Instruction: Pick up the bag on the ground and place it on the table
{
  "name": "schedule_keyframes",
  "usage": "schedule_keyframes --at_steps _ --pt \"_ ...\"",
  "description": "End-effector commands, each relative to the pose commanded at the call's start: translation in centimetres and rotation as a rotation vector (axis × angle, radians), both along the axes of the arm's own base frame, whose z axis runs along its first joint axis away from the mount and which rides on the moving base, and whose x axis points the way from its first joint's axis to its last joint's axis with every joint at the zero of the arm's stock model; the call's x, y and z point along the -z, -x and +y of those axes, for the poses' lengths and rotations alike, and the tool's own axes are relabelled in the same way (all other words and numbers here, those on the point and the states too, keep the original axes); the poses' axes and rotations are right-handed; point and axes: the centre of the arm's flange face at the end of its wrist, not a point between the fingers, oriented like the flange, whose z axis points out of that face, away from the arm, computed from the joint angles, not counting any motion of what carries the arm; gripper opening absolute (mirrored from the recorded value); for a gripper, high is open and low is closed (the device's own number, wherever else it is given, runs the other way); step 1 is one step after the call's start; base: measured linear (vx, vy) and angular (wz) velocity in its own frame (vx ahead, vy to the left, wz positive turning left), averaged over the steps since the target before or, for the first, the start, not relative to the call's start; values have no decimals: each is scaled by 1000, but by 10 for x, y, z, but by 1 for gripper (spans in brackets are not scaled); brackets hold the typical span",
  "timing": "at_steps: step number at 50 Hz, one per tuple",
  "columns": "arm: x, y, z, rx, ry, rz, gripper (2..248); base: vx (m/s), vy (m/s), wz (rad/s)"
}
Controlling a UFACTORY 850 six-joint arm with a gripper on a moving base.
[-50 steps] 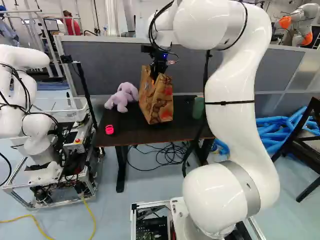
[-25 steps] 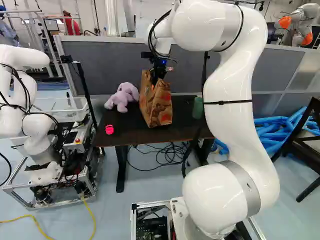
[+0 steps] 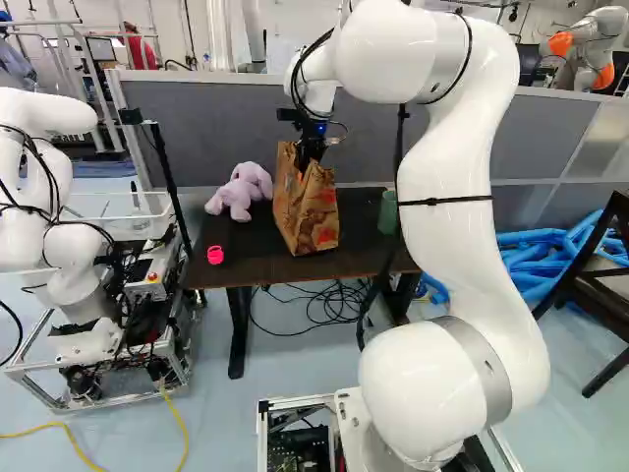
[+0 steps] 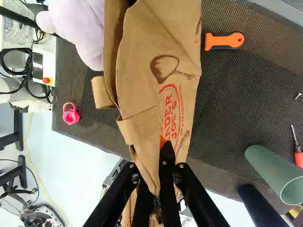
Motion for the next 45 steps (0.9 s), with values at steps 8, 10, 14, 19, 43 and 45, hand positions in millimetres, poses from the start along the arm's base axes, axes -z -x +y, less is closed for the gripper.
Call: schedule_keyframes --at_steps 8,10,14,19,43,45 --pt "0 0 0 0 0 0 39 0 0 0" --pt "0 0 0 0 0 0 39 0 0 0" --pt "0 0 0 0 0 0 72 0 0 0" --pt "0 0 0 0 0 0 106 0 0 0" --pt "0 0 0 0 0 0 245 0 0 0" --pt "0 0 0 0 0 0 247 0 0 0"
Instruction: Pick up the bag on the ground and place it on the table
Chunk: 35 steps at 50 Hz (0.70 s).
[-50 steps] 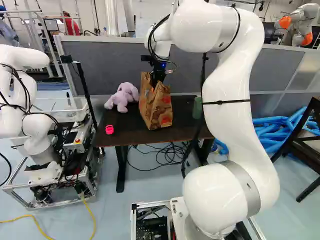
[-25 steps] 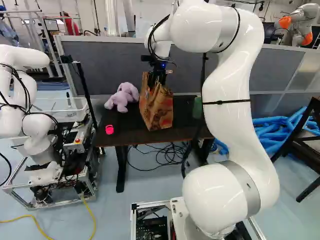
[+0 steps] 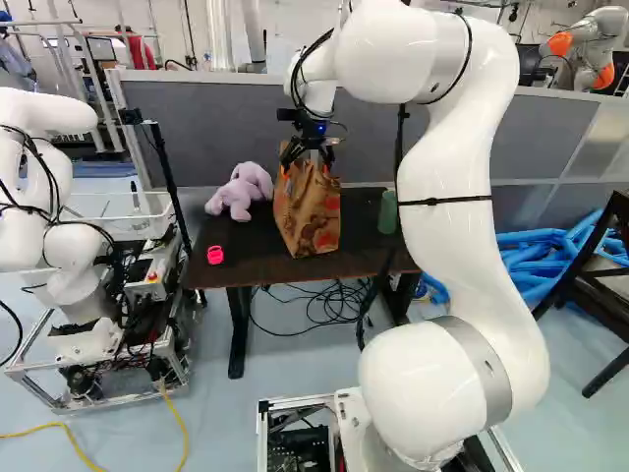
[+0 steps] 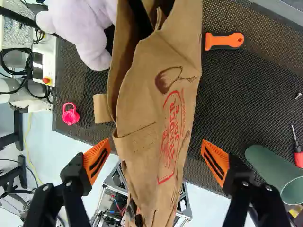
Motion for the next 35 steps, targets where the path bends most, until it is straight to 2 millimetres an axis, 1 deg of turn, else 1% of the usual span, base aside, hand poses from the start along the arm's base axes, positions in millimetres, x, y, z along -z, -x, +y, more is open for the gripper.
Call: schedule_keyframes --at_steps 35 --pt "0 0 0 0 0 0 247 0 0 0"
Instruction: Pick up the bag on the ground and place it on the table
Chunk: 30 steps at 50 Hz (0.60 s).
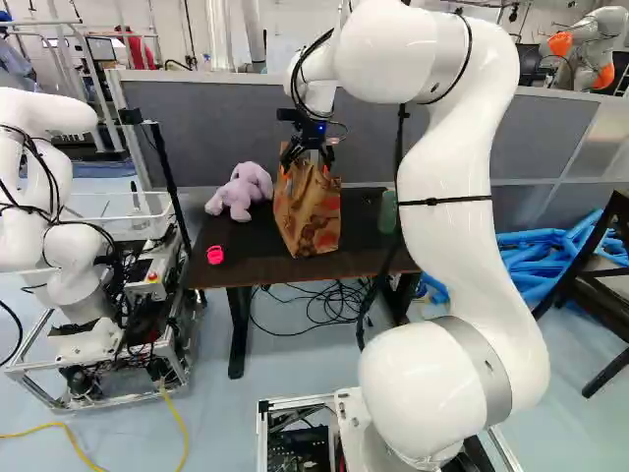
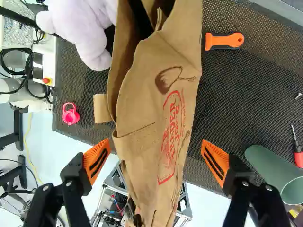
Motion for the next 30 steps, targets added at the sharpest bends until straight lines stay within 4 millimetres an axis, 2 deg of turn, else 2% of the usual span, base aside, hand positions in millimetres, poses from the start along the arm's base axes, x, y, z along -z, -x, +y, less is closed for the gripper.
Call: schedule_keyframes --at_steps 30 --pt "0 0 0 0 0 0 247 0 0 0"
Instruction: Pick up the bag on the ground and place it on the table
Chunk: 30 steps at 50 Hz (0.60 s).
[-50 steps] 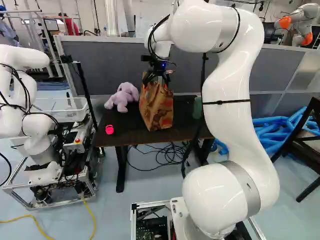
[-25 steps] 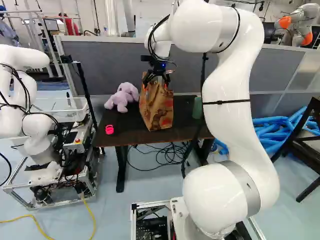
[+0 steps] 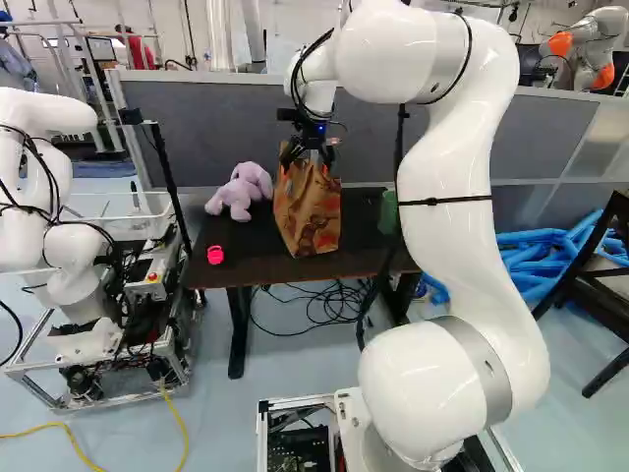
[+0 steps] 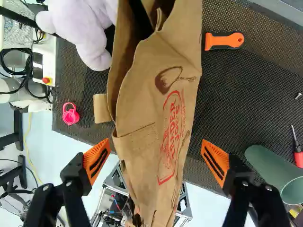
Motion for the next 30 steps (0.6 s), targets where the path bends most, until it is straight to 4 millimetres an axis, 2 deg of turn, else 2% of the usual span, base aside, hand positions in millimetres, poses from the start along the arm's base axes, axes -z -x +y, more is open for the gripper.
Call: schedule_keyframes --at_steps 17,30 --pt "-1 0 0 -1 1 1 247 0 0 0" --pt "-17 12 -2 -14 12 39 247 0 0 0"
